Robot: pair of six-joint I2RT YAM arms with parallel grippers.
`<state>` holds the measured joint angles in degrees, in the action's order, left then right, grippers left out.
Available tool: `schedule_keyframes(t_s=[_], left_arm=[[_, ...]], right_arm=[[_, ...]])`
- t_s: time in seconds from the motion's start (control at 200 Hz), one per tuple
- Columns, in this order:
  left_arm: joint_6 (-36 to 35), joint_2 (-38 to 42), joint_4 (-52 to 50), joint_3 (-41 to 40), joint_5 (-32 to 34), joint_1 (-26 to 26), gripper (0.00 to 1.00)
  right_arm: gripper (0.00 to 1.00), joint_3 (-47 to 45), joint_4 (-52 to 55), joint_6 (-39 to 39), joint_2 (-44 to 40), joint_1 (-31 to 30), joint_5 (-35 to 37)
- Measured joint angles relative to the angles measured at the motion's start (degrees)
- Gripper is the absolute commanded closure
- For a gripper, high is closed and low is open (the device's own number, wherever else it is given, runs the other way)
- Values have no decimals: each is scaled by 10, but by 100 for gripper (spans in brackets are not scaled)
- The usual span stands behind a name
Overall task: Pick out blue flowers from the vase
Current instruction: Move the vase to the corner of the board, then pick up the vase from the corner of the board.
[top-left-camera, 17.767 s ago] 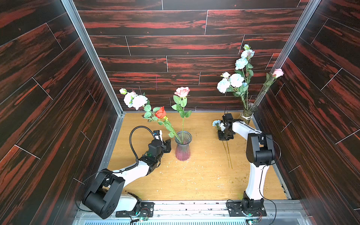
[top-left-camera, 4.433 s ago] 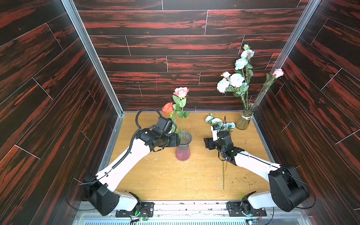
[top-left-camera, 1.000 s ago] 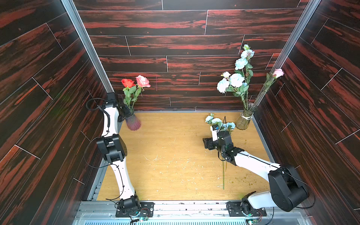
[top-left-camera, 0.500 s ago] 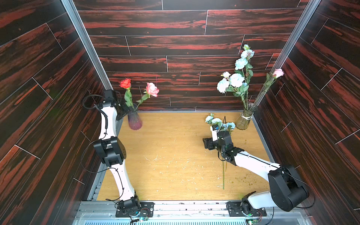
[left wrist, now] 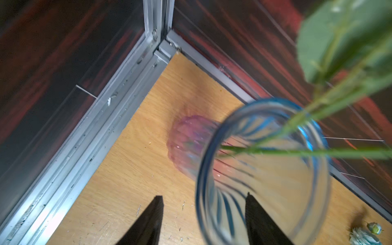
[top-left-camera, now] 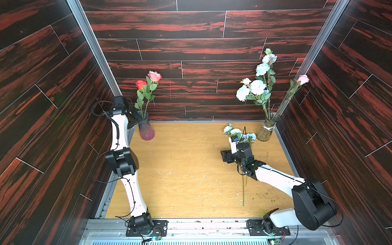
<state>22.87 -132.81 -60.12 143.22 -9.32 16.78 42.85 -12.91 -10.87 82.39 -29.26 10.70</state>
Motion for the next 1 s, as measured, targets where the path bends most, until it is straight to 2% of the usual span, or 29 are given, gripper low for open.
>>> schedule_keyframes(t_s=[0.321, 0.486, 0.721, 0.787, 0.852, 0.997], left_arm=[[-1, 9, -10, 13, 6, 1, 36], [16, 82, 47, -72, 10, 1, 36], [34, 191, 94, -112, -8, -3, 36], [37, 245, 116, -167, -12, -11, 36], [37, 325, 156, -269, -10, -32, 36], [34, 551, 329, -576, -3, -147, 33]], right_arm=[[19, 0, 0, 0, 0, 0, -2], [19, 0, 0, 0, 2, 0, -2], [19, 0, 0, 0, 5, 0, -2], [20, 0, 0, 0, 5, 0, -2], [21, 0, -1, 0, 5, 0, -2], [23, -26, -19, 2, -24, 0, -9]])
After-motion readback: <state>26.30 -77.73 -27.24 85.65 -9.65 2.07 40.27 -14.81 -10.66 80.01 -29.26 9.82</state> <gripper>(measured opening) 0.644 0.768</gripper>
